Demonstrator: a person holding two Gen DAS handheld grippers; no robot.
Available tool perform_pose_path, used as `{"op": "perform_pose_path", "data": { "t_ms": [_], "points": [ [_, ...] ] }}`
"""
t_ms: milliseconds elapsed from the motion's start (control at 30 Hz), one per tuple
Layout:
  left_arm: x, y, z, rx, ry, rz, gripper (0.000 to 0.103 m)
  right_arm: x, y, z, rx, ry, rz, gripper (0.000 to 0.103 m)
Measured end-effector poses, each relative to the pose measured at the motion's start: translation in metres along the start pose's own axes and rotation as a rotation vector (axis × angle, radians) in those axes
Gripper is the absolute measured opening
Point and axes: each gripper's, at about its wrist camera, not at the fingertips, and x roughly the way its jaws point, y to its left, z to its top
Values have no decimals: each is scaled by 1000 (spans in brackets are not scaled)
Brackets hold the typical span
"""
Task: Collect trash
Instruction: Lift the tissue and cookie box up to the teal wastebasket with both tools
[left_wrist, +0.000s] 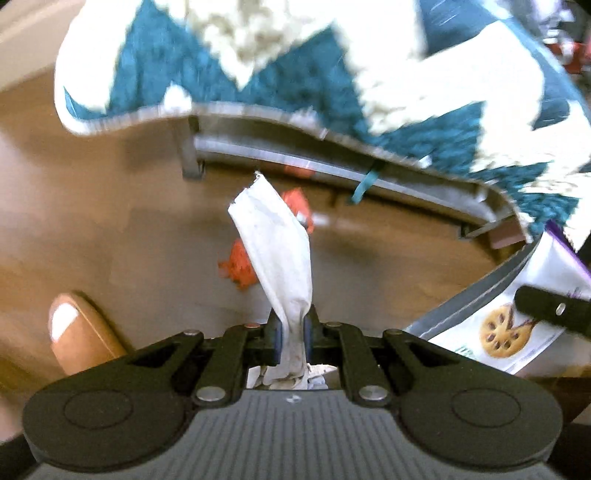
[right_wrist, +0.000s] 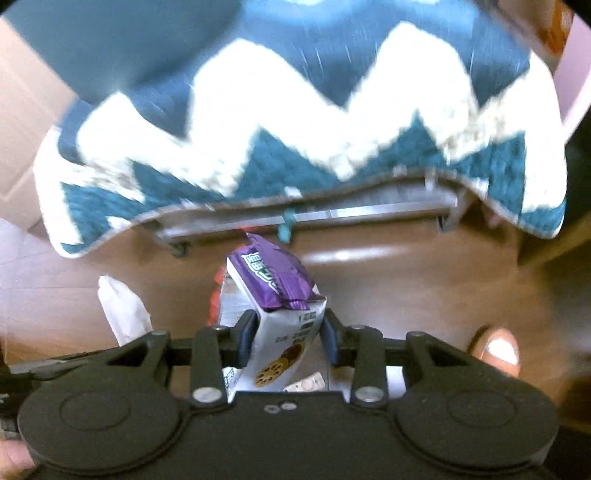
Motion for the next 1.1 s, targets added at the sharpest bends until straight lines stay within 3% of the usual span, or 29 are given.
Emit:
{"op": "perform_pose_path", "data": {
  "t_ms": [300, 700, 1100],
  "points": [
    [-109, -15, -7, 72, -212, -24, 11, -114, 16, 1, -82, -201, 54, 36],
    [-243, -44, -16, 176, -488, -80, 11, -227, 33, -7, -184, -450, 78, 35],
    [-333, -65, 13, 246, -700, -96, 11, -316, 57, 46, -250, -700, 81, 35]
  ]
}}
